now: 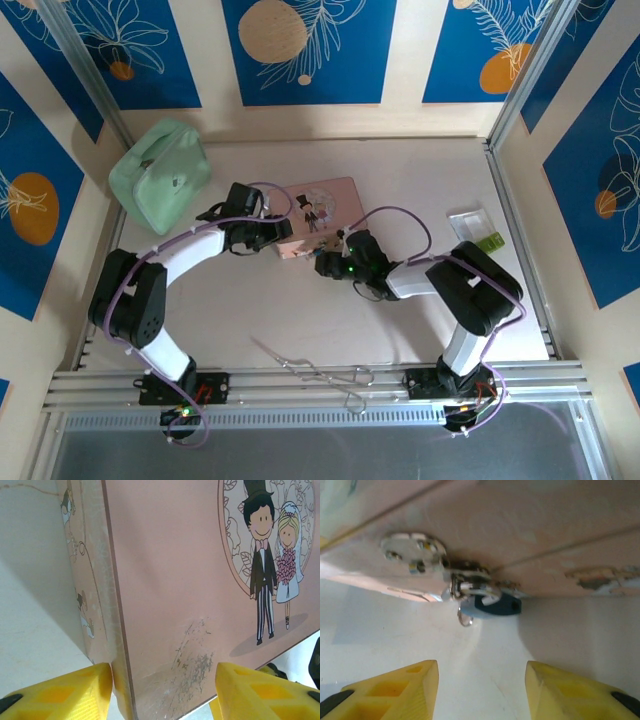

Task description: Unlock the padlock with the key

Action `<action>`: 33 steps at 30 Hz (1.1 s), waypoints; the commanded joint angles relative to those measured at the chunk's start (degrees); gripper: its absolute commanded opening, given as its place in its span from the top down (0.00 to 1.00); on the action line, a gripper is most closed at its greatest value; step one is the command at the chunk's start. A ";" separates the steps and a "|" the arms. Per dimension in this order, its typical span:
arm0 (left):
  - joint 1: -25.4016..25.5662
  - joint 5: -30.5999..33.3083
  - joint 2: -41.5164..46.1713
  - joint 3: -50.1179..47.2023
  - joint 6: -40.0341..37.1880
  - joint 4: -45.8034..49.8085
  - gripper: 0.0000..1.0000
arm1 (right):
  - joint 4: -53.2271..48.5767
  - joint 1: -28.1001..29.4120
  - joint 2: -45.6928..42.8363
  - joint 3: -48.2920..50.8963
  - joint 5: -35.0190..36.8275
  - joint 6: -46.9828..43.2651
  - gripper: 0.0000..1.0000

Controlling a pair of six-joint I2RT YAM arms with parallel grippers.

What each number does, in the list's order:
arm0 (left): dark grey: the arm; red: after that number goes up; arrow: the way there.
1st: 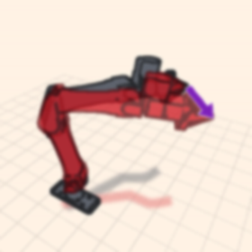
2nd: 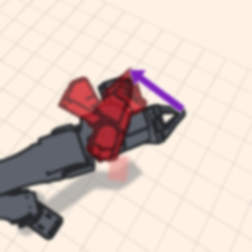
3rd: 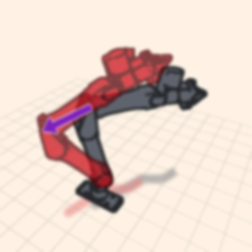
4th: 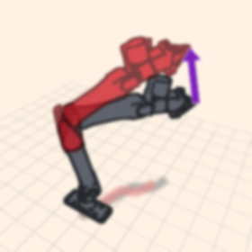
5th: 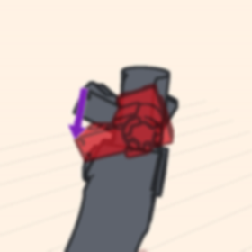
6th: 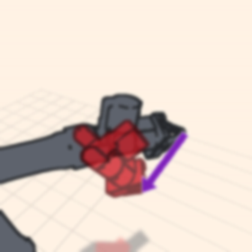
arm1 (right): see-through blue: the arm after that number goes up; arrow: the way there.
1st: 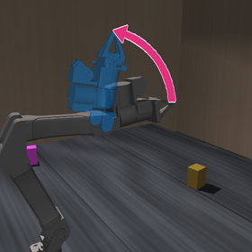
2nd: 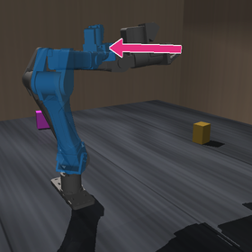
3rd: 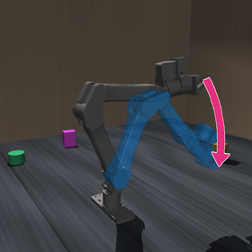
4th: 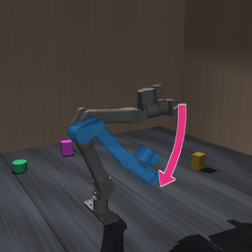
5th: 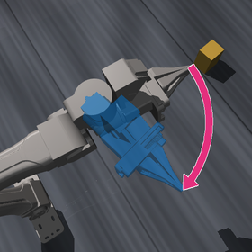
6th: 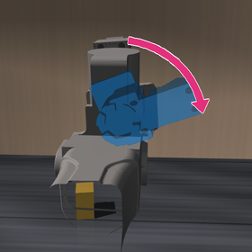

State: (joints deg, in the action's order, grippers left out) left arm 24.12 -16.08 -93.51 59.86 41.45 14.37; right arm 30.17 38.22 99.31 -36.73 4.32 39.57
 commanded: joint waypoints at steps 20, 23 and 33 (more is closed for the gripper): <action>-1.00 -2.80 1.47 0.35 -3.20 1.46 0.48 | -10.46 1.42 6.26 -11.12 8.03 -6.34 0.55; -1.08 -2.70 1.35 0.53 -3.51 1.73 0.48 | -12.75 2.44 5.75 -11.80 10.26 -5.51 0.58; -1.44 -2.81 1.33 0.35 -3.83 1.35 0.48 | -34.39 6.89 7.92 -22.17 21.67 1.07 0.70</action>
State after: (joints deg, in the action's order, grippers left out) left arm 23.07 -16.93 -93.49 59.86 38.65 15.09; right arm 5.82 44.01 105.58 -55.46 21.56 37.54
